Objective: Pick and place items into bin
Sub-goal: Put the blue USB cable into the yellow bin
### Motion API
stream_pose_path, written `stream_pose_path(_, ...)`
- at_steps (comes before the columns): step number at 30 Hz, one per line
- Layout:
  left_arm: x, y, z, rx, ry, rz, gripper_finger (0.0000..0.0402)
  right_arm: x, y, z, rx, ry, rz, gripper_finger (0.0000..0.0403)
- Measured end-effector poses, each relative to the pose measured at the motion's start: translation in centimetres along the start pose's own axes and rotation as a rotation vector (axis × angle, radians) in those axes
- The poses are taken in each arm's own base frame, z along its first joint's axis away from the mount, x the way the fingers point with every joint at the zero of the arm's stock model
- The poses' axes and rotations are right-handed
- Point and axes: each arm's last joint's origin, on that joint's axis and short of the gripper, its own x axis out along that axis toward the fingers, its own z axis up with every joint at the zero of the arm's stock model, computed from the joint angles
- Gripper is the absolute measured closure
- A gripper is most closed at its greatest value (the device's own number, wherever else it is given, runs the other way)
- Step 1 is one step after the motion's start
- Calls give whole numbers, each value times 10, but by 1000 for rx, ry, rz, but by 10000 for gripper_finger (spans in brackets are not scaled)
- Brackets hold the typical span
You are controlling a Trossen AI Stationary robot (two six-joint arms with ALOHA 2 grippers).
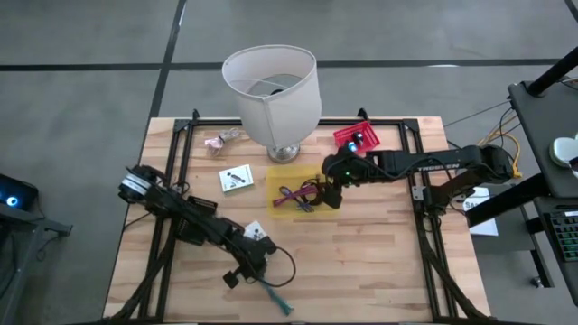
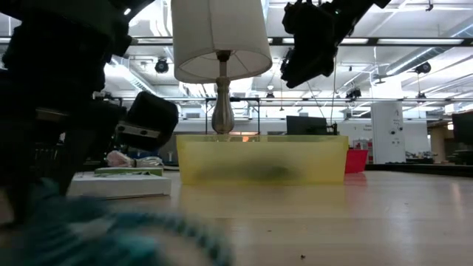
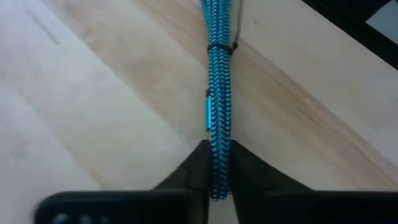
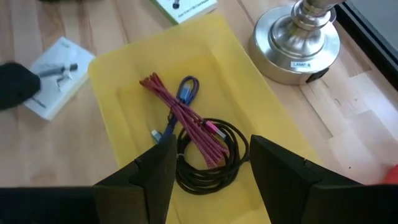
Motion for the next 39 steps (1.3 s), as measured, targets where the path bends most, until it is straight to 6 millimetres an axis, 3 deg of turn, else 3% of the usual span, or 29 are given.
stream_pose_path(12,-46,-4,23,-101,-108,91,395,-9,4,13,20,-42,35,213)
stream_pose_path(21,-84,-3,8,-496,34,297,397,-16,39,30,-107,-235,410,213)
stream_pose_path(28,-105,1,10,-697,-73,419,398,8,78,10,-487,-224,453,213)
stream_pose_path(39,-117,10,11,-743,-149,514,393,48,97,0,-452,-198,551,212)
